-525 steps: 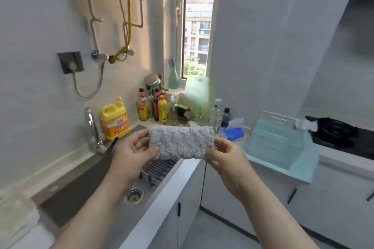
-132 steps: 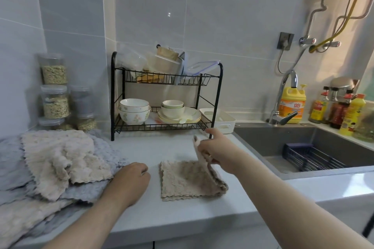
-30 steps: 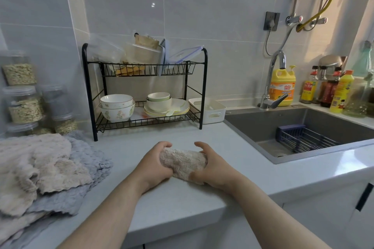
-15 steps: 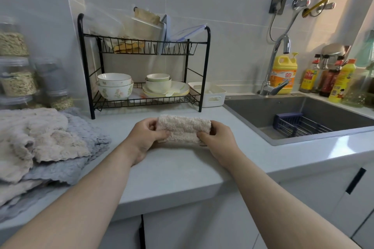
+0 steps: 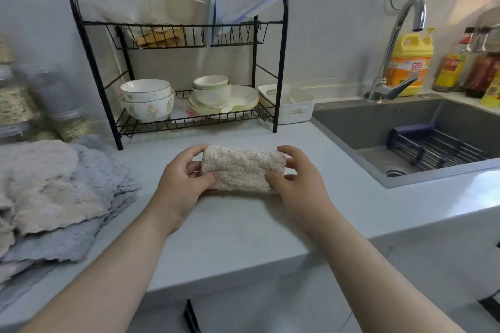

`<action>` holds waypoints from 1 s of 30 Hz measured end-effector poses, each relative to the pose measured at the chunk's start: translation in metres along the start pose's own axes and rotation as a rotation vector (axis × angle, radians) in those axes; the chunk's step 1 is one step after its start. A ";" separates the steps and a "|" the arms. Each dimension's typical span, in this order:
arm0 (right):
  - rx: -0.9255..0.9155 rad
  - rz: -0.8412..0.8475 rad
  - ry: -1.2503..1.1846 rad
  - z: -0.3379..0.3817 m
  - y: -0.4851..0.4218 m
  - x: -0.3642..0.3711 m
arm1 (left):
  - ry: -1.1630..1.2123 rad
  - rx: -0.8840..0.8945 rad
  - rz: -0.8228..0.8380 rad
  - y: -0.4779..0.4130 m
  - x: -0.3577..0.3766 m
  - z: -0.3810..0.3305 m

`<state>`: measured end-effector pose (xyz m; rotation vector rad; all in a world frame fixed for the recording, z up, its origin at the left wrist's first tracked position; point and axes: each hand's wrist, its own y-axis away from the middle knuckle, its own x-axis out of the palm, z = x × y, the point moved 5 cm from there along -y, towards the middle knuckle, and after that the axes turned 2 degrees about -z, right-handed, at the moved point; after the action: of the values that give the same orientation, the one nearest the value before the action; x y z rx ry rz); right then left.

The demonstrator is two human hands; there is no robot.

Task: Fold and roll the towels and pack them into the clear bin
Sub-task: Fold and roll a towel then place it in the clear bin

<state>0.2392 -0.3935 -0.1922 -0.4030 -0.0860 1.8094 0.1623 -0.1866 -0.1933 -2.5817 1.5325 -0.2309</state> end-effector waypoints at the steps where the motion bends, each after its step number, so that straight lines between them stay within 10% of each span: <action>1: 0.010 0.006 -0.003 0.000 0.002 0.000 | -0.009 -0.003 -0.013 0.000 -0.001 0.000; 14: 0.220 -0.162 -0.051 0.175 -0.046 -0.122 | 0.063 -0.130 0.128 -0.051 0.105 -0.185; 30: 0.259 -0.805 -0.310 0.266 0.096 -0.486 | 0.217 -0.119 0.855 0.057 0.473 -0.326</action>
<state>0.1735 -0.8413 0.1413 0.1049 -0.1961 1.0497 0.2724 -0.6401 0.1455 -1.7667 2.6073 -0.3255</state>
